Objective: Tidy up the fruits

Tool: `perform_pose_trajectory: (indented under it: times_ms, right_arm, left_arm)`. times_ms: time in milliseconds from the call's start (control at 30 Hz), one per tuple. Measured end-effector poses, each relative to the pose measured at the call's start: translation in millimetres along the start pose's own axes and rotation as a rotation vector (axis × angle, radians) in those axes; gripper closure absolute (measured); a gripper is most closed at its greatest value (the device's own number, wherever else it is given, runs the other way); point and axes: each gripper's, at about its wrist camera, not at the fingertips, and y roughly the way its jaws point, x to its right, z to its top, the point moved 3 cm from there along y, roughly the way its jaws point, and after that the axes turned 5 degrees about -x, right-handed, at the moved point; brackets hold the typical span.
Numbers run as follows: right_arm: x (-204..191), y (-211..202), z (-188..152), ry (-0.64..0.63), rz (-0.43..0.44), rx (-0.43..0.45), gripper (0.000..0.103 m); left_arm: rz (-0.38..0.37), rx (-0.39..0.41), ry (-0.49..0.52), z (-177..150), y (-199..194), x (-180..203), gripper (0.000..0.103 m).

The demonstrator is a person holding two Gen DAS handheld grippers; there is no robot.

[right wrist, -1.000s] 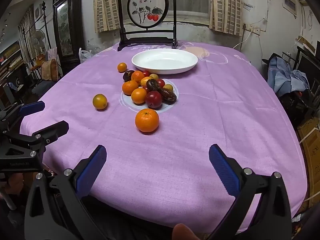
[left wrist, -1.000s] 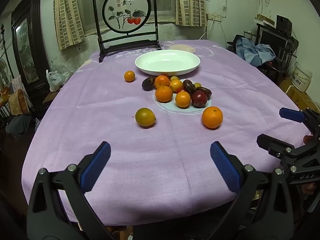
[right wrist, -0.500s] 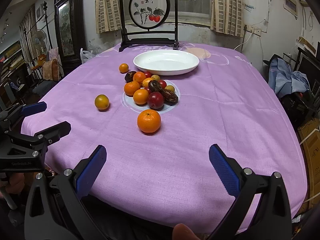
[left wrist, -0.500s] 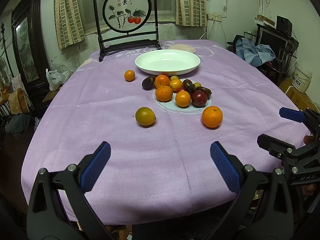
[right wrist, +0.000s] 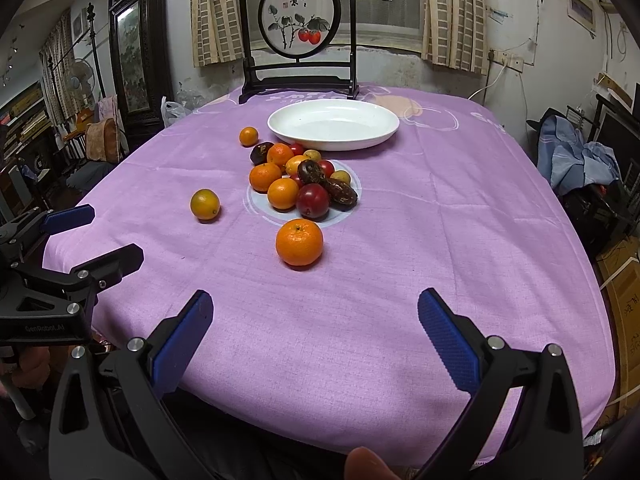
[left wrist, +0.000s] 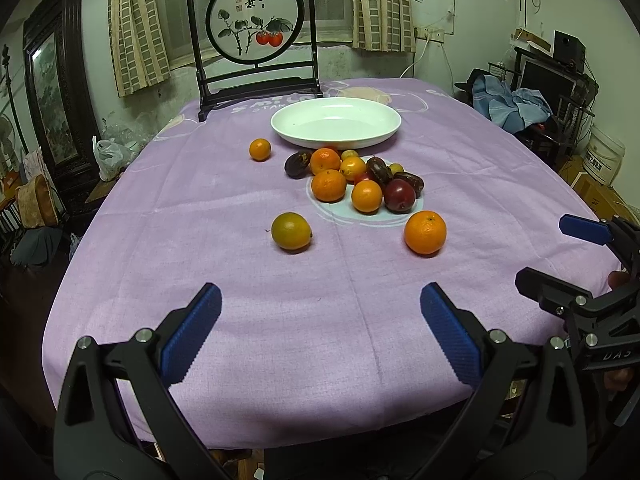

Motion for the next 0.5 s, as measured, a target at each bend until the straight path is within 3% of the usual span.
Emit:
perform_pose_trajectory:
  times_ms: [500]
  right_arm:
    - [-2.1, 0.9, -0.2, -0.003, 0.003, -0.001, 0.001]
  left_arm:
    - [-0.002, 0.0, 0.0, -1.2, 0.4, -0.4, 0.002]
